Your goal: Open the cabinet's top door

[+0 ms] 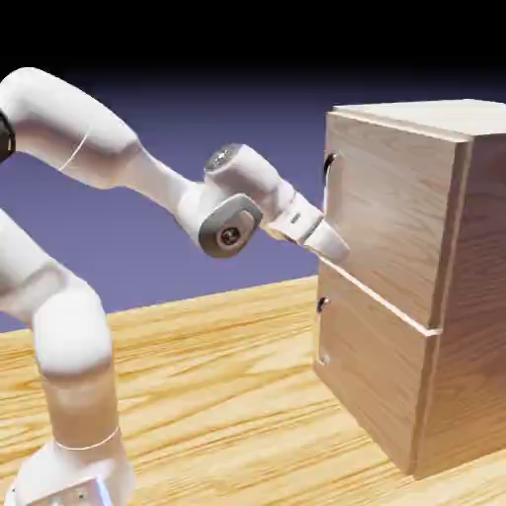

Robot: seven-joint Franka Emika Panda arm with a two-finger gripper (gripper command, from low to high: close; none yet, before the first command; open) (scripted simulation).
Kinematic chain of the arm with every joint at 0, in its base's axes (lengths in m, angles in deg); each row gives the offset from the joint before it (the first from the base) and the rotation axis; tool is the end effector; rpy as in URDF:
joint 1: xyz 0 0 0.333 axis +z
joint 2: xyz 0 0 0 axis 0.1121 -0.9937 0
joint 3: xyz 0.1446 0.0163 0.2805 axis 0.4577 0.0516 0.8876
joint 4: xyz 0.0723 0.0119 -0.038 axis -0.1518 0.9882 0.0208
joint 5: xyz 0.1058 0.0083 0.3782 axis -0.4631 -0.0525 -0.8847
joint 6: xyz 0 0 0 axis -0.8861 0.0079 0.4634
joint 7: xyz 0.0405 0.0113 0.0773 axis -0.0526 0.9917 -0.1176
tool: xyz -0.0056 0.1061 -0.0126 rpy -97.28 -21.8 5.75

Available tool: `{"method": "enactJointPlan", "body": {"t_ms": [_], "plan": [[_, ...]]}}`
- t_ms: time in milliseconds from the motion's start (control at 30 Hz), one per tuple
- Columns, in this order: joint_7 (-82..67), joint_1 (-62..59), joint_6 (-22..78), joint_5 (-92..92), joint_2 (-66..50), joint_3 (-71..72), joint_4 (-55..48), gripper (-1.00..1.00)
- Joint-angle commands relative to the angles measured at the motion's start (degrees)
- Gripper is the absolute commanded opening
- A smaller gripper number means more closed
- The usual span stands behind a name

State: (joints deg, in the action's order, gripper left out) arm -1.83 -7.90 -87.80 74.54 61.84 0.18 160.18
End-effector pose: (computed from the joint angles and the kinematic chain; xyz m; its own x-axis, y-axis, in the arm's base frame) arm 0.3864 0.0005 0.4722 0.4956 -0.6866 0.5319 -0.4628 -0.7270 -0.5073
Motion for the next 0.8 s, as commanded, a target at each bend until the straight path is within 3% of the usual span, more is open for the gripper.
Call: {"method": "enactJointPlan", "body": {"t_ms": [0,767], "plan": [[-1.51,-0.8,0.22,-2.5,0.65,1.03,-0.17,0.0],[-36.13,-19.18,5.22,-59.82,15.57,24.6,-4.18,0.0]]}}
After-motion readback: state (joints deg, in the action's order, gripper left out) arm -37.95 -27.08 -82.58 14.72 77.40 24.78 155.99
